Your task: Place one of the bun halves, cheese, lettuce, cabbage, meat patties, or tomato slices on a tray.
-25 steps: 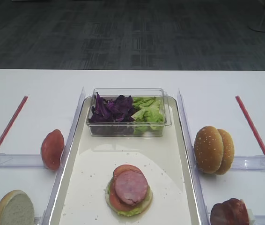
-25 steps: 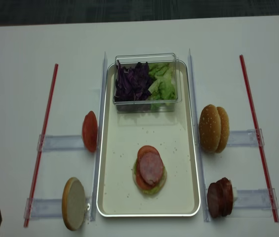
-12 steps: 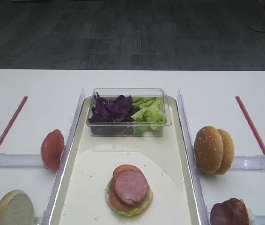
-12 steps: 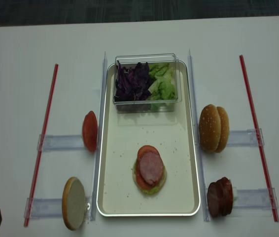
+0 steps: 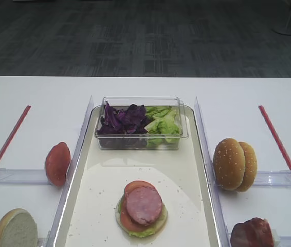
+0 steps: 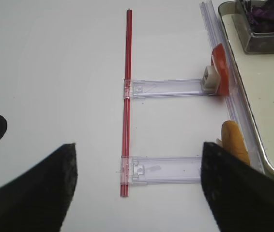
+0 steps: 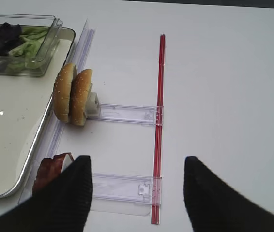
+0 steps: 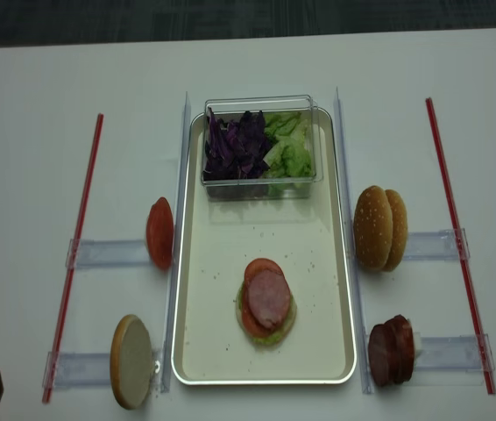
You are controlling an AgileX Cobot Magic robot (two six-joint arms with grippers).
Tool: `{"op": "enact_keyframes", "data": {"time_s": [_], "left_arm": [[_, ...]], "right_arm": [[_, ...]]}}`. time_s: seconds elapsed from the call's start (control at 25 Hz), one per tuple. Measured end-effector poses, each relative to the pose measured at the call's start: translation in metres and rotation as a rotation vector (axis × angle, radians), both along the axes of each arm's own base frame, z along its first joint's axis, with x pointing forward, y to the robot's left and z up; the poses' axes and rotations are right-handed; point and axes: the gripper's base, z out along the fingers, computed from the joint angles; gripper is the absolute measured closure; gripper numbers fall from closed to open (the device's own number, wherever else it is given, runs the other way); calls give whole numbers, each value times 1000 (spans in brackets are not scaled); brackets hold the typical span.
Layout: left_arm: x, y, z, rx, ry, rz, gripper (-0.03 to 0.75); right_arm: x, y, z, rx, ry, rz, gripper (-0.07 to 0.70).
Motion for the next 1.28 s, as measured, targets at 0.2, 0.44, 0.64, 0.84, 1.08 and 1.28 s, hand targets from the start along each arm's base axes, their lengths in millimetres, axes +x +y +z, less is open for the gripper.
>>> {"op": "enact_keyframes", "data": {"time_s": [0.2,0.44,0.64,0.84,1.08,1.28], "left_arm": [[0,0,0,0,0,0,224],[0,0,0,0,0,0,224],[0,0,0,0,0,0,224],[0,0,0,-2,0,1,224],[0,0,0,-15,-1,10,224],[0,0,0,-15,-1,10,224]], "right_arm": [[0,0,0,9,1,-5,186],[0,0,0,9,1,-5,186],[0,0,0,7,1,-4,186],[0,0,0,7,1,-4,186],[0,0,0,7,1,-4,186],[0,0,0,5,1,-3,186]]}}
